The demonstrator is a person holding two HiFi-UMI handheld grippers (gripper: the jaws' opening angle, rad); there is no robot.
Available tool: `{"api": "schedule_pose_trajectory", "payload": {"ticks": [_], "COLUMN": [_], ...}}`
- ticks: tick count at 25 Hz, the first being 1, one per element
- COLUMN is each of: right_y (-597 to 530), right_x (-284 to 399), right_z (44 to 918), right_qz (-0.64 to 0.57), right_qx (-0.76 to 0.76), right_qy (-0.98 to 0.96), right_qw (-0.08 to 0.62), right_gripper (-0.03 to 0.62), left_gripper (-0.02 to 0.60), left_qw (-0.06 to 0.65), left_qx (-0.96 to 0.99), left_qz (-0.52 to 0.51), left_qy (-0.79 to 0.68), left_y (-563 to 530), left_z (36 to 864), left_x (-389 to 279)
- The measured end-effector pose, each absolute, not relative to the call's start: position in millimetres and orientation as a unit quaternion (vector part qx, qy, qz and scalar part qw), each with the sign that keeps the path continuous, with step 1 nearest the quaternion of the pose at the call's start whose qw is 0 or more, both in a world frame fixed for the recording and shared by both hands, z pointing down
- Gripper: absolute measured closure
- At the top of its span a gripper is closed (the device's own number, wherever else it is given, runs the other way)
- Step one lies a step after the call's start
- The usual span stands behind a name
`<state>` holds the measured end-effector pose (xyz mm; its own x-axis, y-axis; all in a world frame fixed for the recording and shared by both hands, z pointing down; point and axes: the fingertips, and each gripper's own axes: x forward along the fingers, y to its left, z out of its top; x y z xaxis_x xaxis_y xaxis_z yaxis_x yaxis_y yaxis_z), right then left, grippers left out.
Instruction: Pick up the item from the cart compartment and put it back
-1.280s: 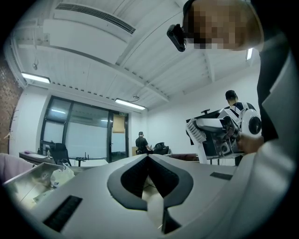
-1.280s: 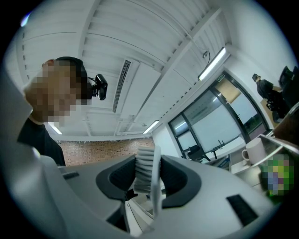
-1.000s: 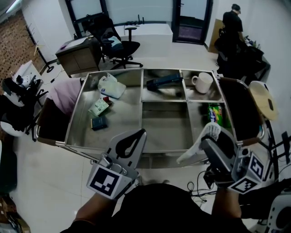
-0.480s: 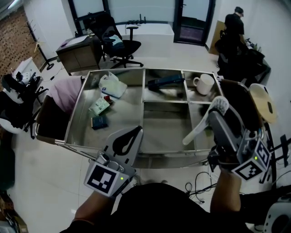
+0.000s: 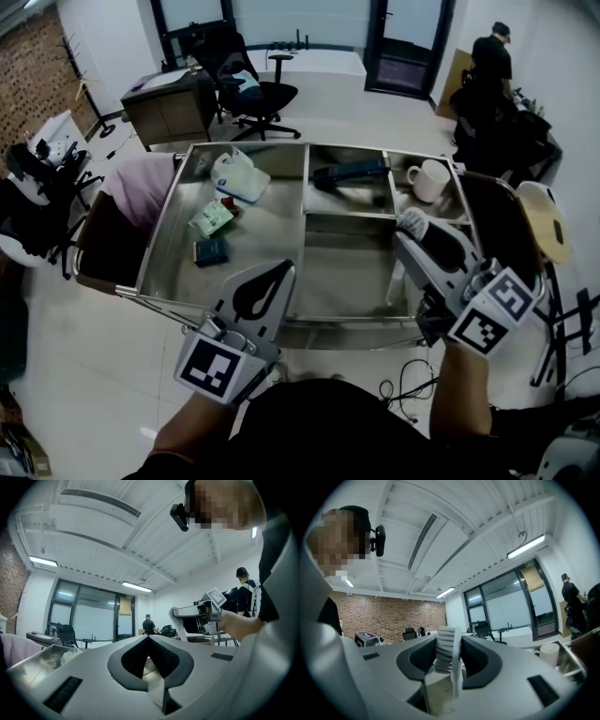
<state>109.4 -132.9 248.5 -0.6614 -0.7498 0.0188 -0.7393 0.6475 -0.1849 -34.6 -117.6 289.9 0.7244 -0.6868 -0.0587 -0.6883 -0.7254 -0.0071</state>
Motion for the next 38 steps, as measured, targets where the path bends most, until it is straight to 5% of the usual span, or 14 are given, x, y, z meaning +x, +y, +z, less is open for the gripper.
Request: {"api": "schedule_pose_trajectory", "payload": {"ticks": [21, 29, 38], "right_y": [-179, -198, -197], "right_x": [79, 70, 68], "right_z": [295, 318, 315], "right_qz": [-0.102, -0.094, -0.095], "right_qx": [-0.421, -0.431, -0.424], "right_qy": [0.9, 0.891, 0.896], "right_qw": [-0.051, -0.106, -0.091], "right_gripper": [0.419, 0.368, 0.368], "left_gripper": [0.581, 0.581, 0.581], "left_qw": [0.008, 0.005, 0.005], "left_qx": [-0.925, -0.924, -0.924], "left_qz": [0.026, 0.024, 0.025], "left_qy": [0.379, 0.381, 0.38], "left_y": [-139, -147, -152], "left_z": [296, 298, 298], "left_x": [-57, -63, -61]}}
